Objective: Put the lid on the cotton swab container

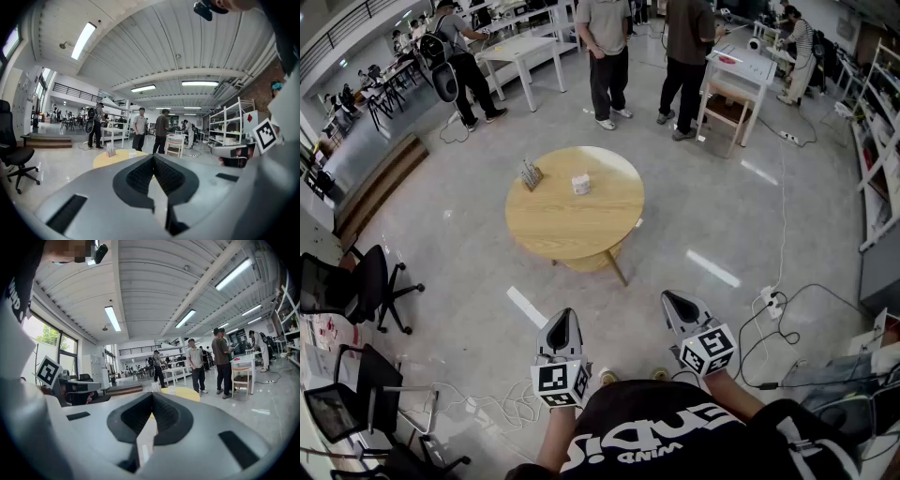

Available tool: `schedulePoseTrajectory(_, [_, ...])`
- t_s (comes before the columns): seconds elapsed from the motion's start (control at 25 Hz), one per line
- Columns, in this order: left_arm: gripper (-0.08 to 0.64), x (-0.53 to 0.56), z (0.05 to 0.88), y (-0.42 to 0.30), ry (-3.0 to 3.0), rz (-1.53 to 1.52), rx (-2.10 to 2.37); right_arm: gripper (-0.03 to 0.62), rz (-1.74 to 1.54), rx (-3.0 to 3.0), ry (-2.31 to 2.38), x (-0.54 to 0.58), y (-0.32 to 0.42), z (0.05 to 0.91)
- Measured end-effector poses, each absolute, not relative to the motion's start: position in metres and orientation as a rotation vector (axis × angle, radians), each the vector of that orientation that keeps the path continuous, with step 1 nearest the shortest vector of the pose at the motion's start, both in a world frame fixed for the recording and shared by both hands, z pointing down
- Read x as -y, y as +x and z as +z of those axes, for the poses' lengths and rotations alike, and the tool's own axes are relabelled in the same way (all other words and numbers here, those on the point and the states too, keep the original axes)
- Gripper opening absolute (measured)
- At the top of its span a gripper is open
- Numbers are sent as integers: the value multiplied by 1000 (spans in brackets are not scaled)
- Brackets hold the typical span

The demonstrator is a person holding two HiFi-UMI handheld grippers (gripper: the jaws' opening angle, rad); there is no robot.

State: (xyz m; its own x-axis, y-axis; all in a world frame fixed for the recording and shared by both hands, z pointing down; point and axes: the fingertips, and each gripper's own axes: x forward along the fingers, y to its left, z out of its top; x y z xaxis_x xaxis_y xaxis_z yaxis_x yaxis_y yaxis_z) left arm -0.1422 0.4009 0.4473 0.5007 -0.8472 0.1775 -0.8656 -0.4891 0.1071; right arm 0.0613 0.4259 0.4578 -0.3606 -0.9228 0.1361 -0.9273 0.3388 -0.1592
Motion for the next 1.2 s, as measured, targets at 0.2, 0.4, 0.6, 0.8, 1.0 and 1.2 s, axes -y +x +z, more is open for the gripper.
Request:
schedulePoseTrajectory(0.2, [9, -400, 448, -140, 2572, 145, 1476, 3, 322, 2558, 1765, -426, 60, 456])
schedulePoseTrajectory(0.4, [11, -404, 445, -136, 2561, 142, 1477, 3, 326, 2566, 1743, -429, 59, 456])
schedulePoseTrajectory(0.6, [11, -410, 445, -127, 2565, 144, 1483, 3, 318, 2605, 1715, -433, 62, 452])
schedulePoseTrajectory(0.8, [9, -419, 451, -115, 2584, 147, 1493, 3, 284, 2614, 1669, -437, 71, 459])
schedulePoseTrajectory(1.0, [9, -422, 457, -99, 2568, 96, 1515, 3, 251, 2618, 1611, -439, 87, 468])
schedulePoseTrajectory(1.2, [11, -424, 455, -93, 2547, 74, 1562, 3, 219, 2633, 1555, -434, 94, 467])
